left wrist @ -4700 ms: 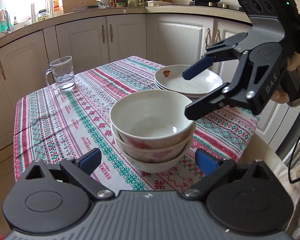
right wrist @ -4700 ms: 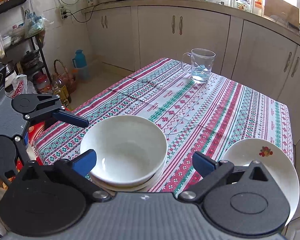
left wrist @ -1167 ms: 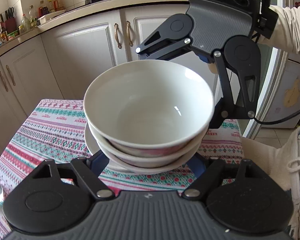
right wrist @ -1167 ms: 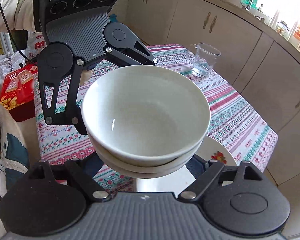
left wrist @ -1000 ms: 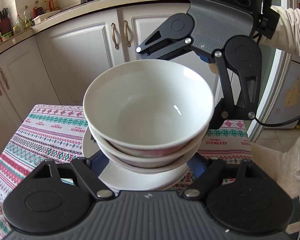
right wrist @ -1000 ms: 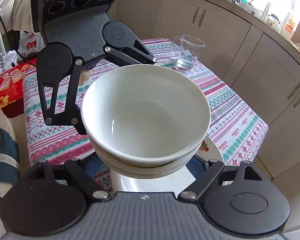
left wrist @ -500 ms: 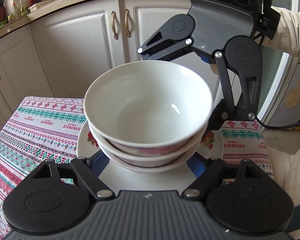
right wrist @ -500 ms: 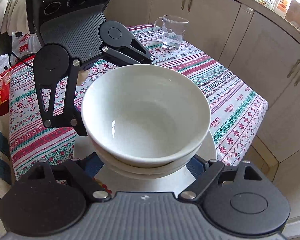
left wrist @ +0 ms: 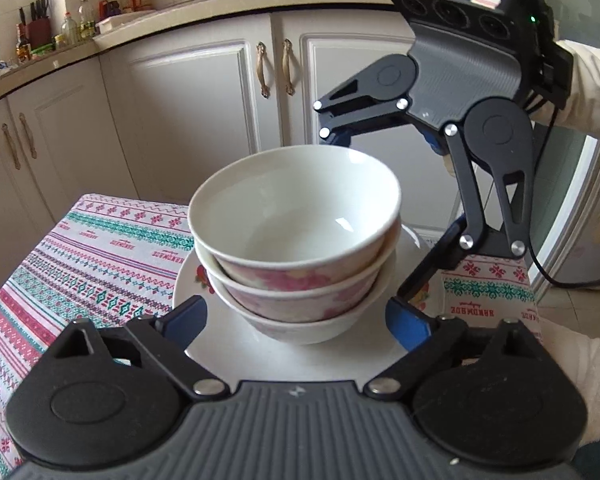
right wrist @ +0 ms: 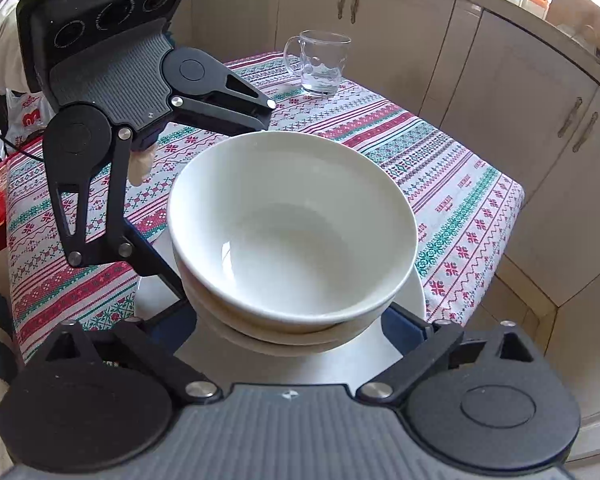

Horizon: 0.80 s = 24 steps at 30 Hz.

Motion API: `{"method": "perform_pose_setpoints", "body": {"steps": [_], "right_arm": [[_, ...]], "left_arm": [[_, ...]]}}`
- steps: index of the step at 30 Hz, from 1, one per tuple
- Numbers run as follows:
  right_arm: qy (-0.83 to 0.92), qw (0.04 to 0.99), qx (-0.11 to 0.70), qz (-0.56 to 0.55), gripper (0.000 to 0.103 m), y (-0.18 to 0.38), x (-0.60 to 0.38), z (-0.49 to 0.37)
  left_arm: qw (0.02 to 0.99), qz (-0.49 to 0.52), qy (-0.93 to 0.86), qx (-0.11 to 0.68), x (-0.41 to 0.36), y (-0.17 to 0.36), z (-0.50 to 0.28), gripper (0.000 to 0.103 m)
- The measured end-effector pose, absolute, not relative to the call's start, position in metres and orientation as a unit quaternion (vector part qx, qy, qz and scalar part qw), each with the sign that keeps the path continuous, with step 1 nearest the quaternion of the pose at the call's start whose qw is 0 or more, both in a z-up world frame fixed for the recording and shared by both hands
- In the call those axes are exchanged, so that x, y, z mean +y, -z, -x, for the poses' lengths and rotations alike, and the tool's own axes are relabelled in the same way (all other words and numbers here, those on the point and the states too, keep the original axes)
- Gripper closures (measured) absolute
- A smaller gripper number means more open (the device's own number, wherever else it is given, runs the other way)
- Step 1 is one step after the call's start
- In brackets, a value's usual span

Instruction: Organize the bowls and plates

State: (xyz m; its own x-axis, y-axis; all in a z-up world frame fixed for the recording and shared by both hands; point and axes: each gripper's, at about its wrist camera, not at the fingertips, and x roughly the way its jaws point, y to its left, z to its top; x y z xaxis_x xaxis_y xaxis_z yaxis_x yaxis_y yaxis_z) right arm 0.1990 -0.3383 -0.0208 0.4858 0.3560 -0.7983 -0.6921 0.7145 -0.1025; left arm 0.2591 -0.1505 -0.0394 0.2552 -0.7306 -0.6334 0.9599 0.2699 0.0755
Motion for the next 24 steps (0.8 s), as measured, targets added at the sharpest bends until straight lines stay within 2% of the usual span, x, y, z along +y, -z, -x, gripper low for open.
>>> {"method": "perform_pose_setpoints", "body": {"steps": [7, 12, 18, 24], "right_arm": [[-0.207, 0.865, 0.402, 0.218, 0.0, 0.009, -0.32, -0.146], [-0.065, 0.905, 0.397, 0.141, 0.0, -0.003, -0.303, -0.108], [0.088, 0.919, 0.383, 0.021, 0.0, -0.012, -0.292, -0.074], [0.123, 0.93, 0.348, 0.009, 0.0, -0.026, -0.271, -0.039]], "left_arm": [[0.844, -0.212, 0.443, 0.215, -0.119, 0.02, -0.198, 0.002], [0.909, -0.177, 0.297, 0.234, -0.113, 0.008, -0.153, 0.001], [0.929, -0.115, 0.193, 0.296, -0.104, -0.005, -0.12, 0.001], [0.938, -0.092, 0.171, 0.287, -0.092, -0.019, -0.097, 0.001]]}}
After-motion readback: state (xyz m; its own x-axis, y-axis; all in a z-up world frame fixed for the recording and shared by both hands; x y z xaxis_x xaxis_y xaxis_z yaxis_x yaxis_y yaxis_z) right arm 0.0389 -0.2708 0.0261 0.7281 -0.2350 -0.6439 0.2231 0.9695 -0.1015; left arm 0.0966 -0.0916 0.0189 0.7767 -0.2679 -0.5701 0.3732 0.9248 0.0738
